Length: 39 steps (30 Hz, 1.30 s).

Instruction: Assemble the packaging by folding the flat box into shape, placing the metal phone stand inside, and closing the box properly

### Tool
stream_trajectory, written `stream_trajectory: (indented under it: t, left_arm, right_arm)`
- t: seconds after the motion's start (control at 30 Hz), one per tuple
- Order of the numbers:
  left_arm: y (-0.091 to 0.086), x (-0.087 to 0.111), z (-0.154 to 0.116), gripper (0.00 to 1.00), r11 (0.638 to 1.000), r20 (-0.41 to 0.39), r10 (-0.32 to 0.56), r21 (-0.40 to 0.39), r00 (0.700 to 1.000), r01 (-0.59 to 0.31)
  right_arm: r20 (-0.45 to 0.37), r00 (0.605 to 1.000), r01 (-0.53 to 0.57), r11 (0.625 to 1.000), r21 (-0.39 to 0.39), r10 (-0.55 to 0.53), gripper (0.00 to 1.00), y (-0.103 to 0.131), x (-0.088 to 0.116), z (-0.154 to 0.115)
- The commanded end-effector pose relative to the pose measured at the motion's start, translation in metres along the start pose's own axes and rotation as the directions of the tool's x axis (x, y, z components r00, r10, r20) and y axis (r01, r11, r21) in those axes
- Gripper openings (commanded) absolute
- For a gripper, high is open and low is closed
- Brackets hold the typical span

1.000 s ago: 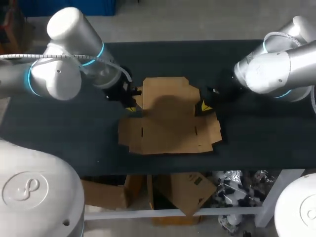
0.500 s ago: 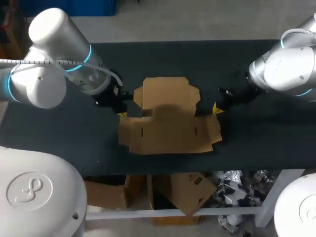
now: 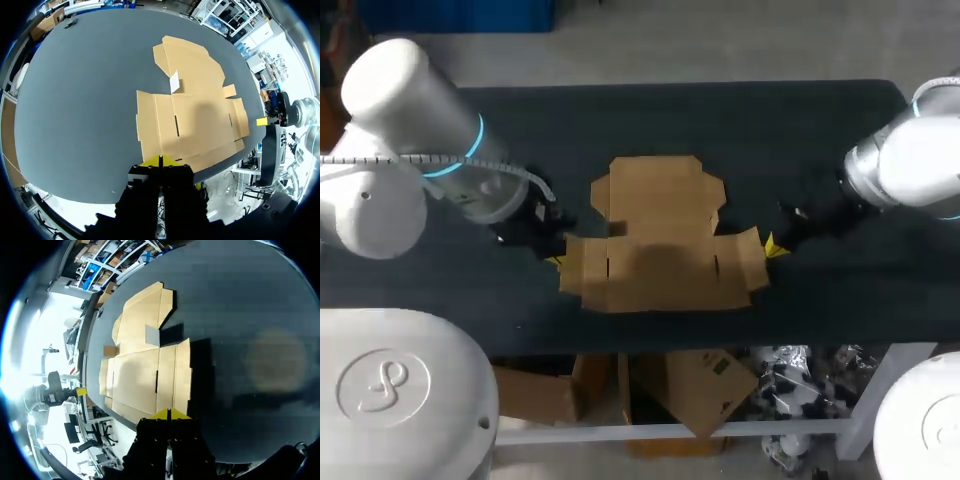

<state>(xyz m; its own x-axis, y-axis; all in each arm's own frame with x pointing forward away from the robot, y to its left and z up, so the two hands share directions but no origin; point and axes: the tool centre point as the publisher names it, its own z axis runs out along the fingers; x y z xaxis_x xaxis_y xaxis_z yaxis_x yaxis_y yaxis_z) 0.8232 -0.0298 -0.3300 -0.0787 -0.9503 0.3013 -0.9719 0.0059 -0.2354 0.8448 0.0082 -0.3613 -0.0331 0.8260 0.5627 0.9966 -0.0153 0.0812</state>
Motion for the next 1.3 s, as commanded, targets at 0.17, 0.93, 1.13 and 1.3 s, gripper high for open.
stream_trajectory:
  t: [0.17,0.93,1.13,1.3]
  left_arm:
    - [0.037,-0.013,-0.007,0.0,0.999,-0.017,-0.02,0.035,1.0,0.02]
    - [0.063,-0.03,0.012,0.0,1.0,-0.104,-0.023,-0.013,0.994,0.021]
    - [0.062,-0.029,0.02,0.0,0.999,-0.121,-0.018,-0.032,0.993,0.014]
    - [0.063,-0.029,0.024,0.0,0.999,-0.132,-0.018,-0.041,0.991,0.013]
  right_arm:
    - [-0.01,1.0,-0.011,1.0,-0.006,0.011,0.0,-0.034,-0.011,0.005]
    - [-0.031,0.999,-0.022,1.0,-0.019,0.022,0.0,-0.069,-0.015,0.028]
    - [-0.048,0.999,-0.023,1.0,-0.016,0.022,0.0,-0.068,-0.015,0.036]
    - [-0.048,0.999,-0.018,1.0,-0.01,0.018,0.0,-0.065,-0.011,0.041]
